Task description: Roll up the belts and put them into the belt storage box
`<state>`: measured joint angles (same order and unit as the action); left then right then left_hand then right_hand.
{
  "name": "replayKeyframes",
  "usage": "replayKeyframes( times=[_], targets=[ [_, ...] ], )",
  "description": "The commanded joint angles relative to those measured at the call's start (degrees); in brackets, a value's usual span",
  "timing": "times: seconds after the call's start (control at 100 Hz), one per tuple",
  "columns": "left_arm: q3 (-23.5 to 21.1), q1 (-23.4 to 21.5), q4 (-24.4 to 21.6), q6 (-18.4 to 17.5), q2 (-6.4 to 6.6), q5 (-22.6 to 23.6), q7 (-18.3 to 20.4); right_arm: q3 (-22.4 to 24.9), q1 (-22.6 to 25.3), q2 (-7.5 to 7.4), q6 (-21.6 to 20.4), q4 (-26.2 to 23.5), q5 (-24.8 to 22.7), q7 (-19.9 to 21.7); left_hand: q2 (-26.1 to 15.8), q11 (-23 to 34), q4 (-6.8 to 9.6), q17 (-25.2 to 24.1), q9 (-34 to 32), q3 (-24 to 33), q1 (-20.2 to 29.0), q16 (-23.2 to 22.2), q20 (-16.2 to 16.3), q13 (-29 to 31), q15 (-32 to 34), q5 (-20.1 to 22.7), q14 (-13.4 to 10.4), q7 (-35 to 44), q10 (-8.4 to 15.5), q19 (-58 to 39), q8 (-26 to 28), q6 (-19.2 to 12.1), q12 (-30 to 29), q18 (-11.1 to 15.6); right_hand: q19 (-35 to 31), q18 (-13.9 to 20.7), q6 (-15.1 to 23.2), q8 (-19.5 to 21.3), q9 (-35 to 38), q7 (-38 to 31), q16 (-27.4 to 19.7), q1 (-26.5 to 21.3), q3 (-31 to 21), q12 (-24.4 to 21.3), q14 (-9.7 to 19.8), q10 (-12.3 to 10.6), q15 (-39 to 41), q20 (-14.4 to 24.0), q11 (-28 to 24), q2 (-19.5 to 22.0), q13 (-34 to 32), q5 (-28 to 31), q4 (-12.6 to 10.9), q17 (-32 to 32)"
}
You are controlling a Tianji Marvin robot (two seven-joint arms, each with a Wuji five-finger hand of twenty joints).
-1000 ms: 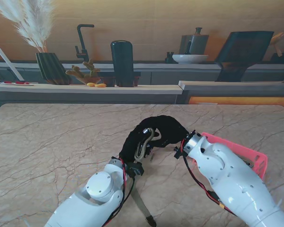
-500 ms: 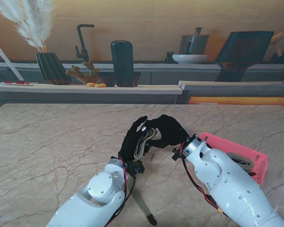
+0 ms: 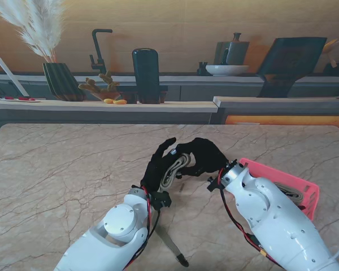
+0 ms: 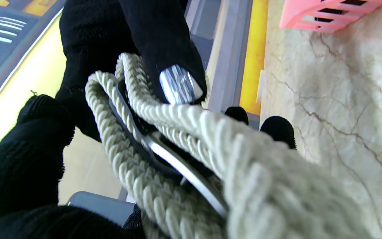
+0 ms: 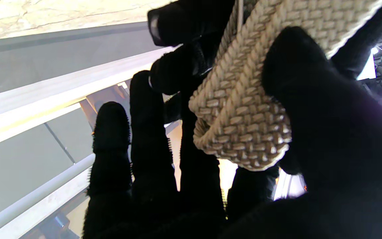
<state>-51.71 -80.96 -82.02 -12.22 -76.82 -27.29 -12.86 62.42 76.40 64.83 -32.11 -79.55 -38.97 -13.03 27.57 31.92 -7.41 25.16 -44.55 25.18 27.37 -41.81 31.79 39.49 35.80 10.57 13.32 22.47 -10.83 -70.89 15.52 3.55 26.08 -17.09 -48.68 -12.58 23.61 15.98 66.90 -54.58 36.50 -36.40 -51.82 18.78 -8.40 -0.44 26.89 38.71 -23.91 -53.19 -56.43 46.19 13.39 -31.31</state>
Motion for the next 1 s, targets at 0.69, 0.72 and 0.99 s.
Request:
replayKeyframes(
  times=[0.69,0.72,0.99],
  targets=[
    [-3.77,0.65,-0.54,7.11,3.37,-3.99,13.16,7.11,3.52,-1.08,2.84,-9.03,-4.88,1.62,-8.11,-19.01,5.26,-11.21,4.59,-23.79,10.26,10.80,0.09,-4.85,-14.94,12.83,2.04,-8.34,-1.46,19.14,4.50,-0.53,-3.31,-4.46,-2.56,0.21,0.47,0.99,7.72,-10.85,7.09,-3.49,-6.51,1.66,10.86,-2.25,13.46,-1.27,-9.00,1.54,-9.28,6.27,-2.28,-0.56],
    [-3.79,0.70,-0.45,7.49,3.41,-4.44,13.75,7.26,3.40,-1.12,2.89,-9.17,-5.44,1.34,-8.14,-19.04,5.27,-11.62,4.35,-23.99,10.19,11.09,-0.10,-4.81,-15.18,13.32,2.00,-8.20,-1.50,19.42,4.61,-0.28,-3.36,-4.51,-2.59,0.14,0.48,1.00,7.71,-10.85,7.09,-3.51,-6.51,1.65,10.79,-2.25,13.48,-1.31,-9.03,1.52,-9.32,6.26,-2.31,-0.58],
    [-3.94,1.15,-0.14,10.19,3.94,-5.54,17.26,7.70,1.30,-1.57,1.80,-9.60,-8.08,1.59,-8.02,-15.99,5.64,-13.25,0.78,-23.54,14.73,9.96,-0.25,-2.52,-11.82,19.04,2.22,-3.50,-0.18,20.30,9.92,1.04,-0.87,-3.98,-2.73,0.34,0.68,1.24,7.25,-10.84,6.99,-3.31,-6.38,1.61,11.09,-2.46,13.38,-1.66,-9.15,2.10,-9.06,5.85,-2.53,-0.48]
  ],
)
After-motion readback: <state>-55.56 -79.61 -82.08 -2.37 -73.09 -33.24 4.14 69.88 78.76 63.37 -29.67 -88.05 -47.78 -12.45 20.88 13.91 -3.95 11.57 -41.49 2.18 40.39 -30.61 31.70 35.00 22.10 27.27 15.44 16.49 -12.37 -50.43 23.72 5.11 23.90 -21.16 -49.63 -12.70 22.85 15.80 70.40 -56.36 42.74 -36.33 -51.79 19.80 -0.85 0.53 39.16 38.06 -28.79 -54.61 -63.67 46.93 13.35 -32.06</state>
